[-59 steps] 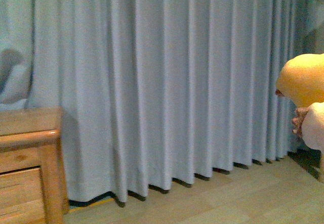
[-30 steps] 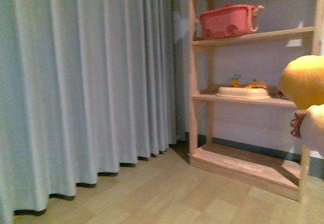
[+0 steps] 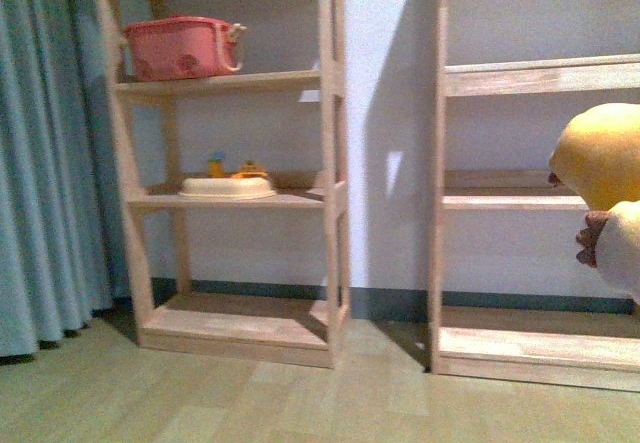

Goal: Put away toys

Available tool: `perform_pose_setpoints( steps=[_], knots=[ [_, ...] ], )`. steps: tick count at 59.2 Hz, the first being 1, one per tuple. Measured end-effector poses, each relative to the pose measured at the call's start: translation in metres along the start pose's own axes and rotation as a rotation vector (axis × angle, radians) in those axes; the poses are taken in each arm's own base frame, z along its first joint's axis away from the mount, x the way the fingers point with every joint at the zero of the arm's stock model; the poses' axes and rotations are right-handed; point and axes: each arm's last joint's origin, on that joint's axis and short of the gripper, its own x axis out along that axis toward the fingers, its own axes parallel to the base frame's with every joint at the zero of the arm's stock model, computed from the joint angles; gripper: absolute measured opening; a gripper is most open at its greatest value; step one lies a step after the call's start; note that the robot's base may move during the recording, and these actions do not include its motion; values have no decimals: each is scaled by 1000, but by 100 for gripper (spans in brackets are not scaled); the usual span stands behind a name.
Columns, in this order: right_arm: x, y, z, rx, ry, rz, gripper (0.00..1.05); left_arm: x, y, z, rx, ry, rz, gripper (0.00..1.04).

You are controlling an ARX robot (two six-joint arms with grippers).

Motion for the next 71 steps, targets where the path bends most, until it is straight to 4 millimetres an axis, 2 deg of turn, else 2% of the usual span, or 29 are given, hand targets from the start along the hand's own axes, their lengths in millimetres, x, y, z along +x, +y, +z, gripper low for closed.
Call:
perform_pose_setpoints(
  steps=[71],
  knots=[
    [0,0,0,-1,-2,0,7,0,0,0,0,0,-1,98]
  ],
)
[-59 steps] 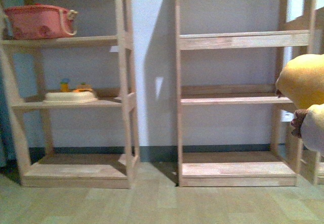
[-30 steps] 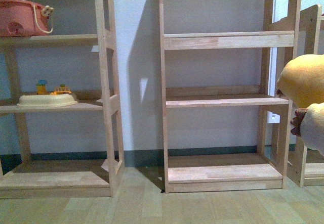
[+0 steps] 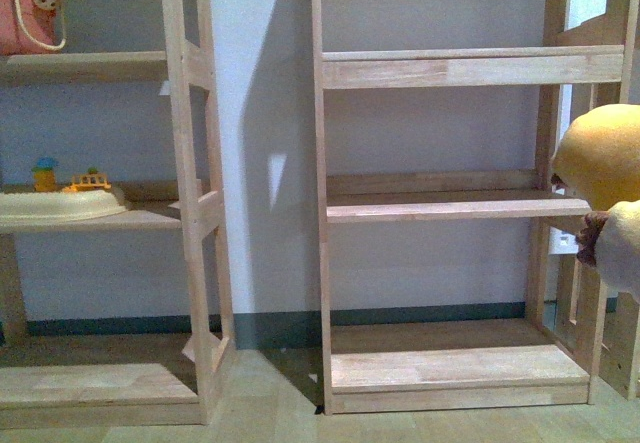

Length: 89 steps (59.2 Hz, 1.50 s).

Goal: Put away toys

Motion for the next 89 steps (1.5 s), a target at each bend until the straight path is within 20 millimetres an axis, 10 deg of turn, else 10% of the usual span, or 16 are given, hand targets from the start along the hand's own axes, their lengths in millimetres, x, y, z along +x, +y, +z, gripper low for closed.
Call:
perform_pose_setpoints(
  steps=[89],
  knots=[
    [0,0,0,0,1,-1,7,0,0,0,0,0,1,98]
  ],
)
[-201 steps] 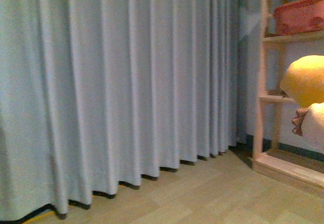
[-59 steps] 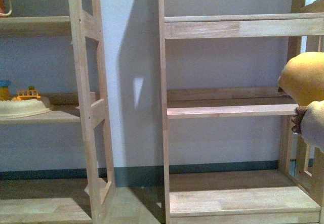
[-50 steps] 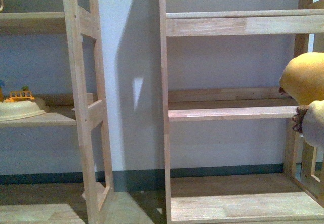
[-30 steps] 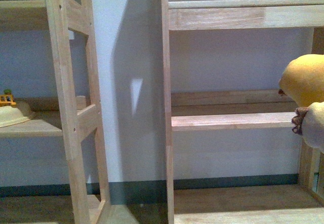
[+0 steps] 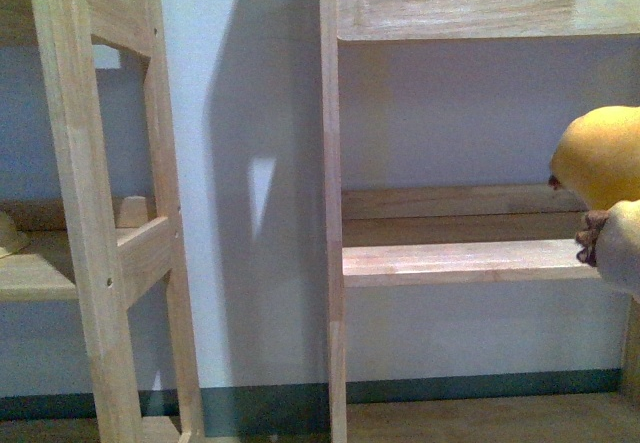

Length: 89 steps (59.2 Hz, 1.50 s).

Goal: Put away toys

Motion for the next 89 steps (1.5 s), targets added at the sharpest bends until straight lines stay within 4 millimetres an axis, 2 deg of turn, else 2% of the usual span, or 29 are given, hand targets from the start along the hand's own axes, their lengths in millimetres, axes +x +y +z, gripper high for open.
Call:
perform_pose_setpoints(
  steps=[41,48,51,54,58,62,65,77,85,89],
  knots=[
    [0,0,-1,1,14,-12,7,0,0,0,0,0,-1,98],
    [3,-2,8,-6,46,-45,7,0,0,0,0,0,-1,98],
    [6,-4,21,-14,23,-61,7,0,0,0,0,0,-1,98],
    [10,-5,43,-27,-35,-65,7,0,0,0,0,0,0,98],
    [14,-2,85,-50,-141,-61,7,0,0,0,0,0,-1,98],
    [17,0,108,-60,-187,-55,7,0,0,0,0,0,-1,98],
    [22,2,133,-65,-234,-45,7,0,0,0,0,0,-1,98],
    [39,6,198,-78,-322,-22,7,0,0,0,0,0,-1,98],
    [63,6,243,-67,-354,-18,7,0,0,0,0,0,-1,98],
    [75,6,258,-49,-351,-16,7,0,0,0,0,0,-1,98]
  ],
)
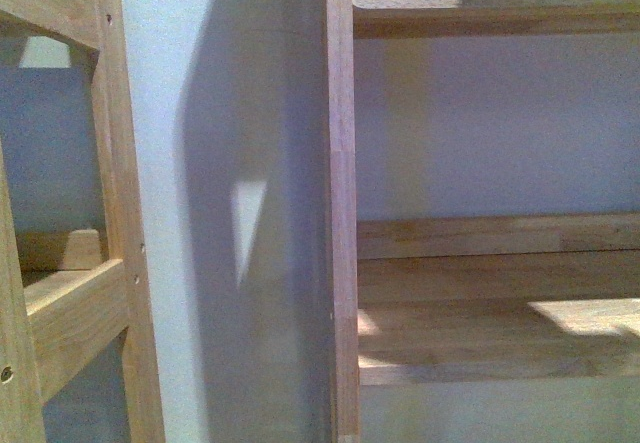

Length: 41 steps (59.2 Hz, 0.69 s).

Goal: Put away toys

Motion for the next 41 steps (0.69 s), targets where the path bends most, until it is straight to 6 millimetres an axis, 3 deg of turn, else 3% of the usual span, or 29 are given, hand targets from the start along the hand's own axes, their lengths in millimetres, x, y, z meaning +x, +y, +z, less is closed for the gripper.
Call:
perform_pose_setpoints(
  steps=[16,27,41],
  knots=[
    [85,-1,12,106,87,0,7,0,0,0,0,0,0,98],
    [134,0,5,199,170,0,7,0,0,0,0,0,0,98],
    [182,6,-13,274,278,-4,7,0,0,0,0,0,0,98]
  ],
)
